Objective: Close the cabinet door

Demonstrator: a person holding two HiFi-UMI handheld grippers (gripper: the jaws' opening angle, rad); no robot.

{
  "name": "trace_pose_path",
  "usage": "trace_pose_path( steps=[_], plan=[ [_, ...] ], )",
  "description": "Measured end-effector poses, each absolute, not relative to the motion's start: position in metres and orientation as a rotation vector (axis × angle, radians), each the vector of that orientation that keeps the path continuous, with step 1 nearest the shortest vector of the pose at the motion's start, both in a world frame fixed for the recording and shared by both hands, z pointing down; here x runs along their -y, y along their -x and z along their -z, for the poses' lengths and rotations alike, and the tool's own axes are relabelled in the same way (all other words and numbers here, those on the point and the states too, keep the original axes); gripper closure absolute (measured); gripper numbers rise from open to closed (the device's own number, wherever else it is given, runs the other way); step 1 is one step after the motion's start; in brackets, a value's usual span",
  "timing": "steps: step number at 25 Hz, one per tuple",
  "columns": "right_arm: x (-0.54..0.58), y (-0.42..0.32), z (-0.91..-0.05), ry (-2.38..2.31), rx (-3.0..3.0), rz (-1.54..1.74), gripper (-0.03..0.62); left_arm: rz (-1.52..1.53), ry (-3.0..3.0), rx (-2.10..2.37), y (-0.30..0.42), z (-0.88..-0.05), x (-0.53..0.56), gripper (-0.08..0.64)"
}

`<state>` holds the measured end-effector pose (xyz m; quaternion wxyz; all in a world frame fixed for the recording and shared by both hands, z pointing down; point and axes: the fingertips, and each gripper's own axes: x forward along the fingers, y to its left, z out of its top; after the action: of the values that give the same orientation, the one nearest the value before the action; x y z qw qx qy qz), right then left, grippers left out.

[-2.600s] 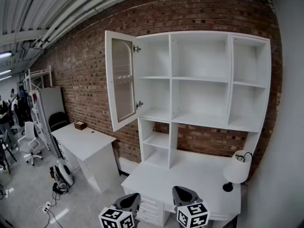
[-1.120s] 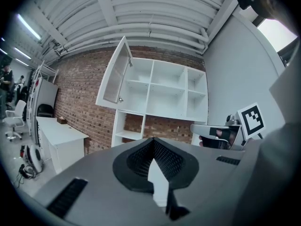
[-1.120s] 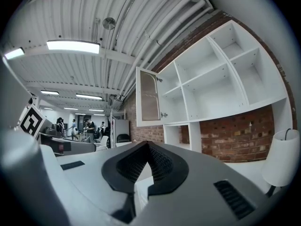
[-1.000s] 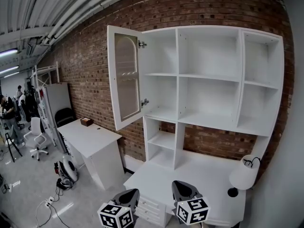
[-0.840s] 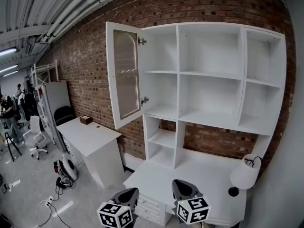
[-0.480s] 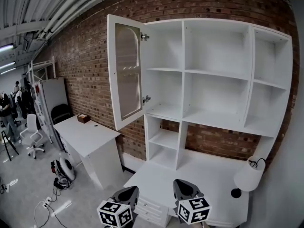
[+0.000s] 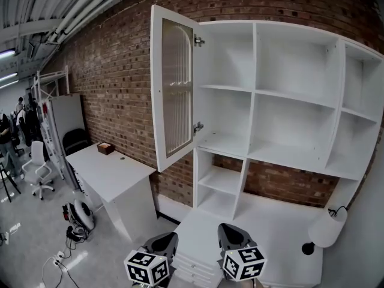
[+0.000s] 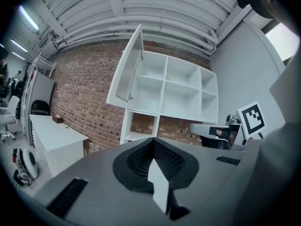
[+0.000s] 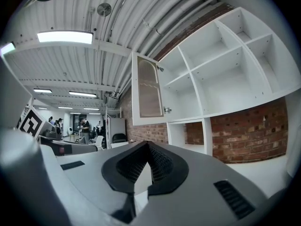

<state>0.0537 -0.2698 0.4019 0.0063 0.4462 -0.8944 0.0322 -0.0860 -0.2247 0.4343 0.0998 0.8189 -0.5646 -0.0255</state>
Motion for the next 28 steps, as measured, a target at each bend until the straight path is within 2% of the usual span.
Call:
trace_pose_path(
  steps=[20,28],
  plan=[
    [0.332,0.109,-0.378,-1.365,2.829,-0.013,0.565,0.106,-2.428,1.626,0.214,-0.444,0.274,0.554],
    [0.35,0.156,-0.363,-1.348,2.858,0.013,0.561,0.103,-2.437,1.616,0.241,-0.448,0.276,0.554]
  ],
)
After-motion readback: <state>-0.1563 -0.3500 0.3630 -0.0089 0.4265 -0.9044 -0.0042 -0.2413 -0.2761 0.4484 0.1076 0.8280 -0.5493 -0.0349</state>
